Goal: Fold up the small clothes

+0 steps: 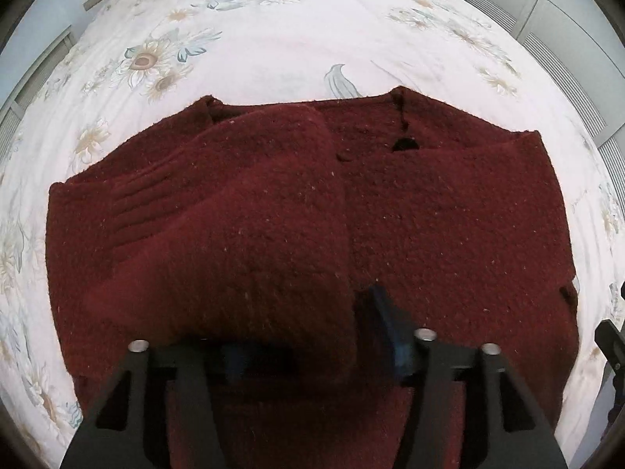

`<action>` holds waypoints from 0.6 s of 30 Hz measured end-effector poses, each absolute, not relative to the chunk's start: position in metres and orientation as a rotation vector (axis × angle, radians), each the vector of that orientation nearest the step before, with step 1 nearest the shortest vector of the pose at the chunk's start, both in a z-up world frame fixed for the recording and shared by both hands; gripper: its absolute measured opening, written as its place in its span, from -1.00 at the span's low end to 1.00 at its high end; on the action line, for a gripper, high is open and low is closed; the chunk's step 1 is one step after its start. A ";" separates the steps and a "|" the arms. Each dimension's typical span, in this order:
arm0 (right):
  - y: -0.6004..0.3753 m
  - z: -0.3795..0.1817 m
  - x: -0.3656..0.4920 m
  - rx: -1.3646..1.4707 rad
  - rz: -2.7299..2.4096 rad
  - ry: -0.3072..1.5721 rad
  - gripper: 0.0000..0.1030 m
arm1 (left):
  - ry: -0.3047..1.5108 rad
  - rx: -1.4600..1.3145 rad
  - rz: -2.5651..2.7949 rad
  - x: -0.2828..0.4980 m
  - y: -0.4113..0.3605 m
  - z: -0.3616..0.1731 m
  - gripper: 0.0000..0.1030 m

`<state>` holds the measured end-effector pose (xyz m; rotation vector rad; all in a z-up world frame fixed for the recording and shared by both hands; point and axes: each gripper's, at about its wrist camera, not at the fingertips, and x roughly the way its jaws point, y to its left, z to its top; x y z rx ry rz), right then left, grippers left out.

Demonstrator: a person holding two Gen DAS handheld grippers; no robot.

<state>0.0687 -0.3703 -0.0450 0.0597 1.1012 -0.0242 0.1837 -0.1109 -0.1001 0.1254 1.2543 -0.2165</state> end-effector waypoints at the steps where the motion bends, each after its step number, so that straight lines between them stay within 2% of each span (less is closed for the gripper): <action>1: -0.370 -0.045 0.068 0.058 -0.023 1.101 0.99 | 1.258 0.131 -0.222 0.183 -0.110 -0.099 0.22; 3: -0.368 -0.044 0.067 0.057 -0.023 1.101 0.99 | 1.258 0.136 -0.225 0.182 -0.106 -0.098 0.62; 6: -0.366 -0.045 0.067 0.062 -0.021 1.104 0.99 | 1.255 0.143 -0.234 0.177 -0.092 -0.093 0.86; 12: -0.352 -0.044 0.067 0.039 -0.001 1.110 0.99 | 1.253 0.143 -0.196 0.163 -0.045 -0.088 0.97; 18: -0.335 -0.039 0.074 0.013 0.026 1.102 0.99 | 1.257 0.119 -0.076 0.158 0.024 -0.084 0.97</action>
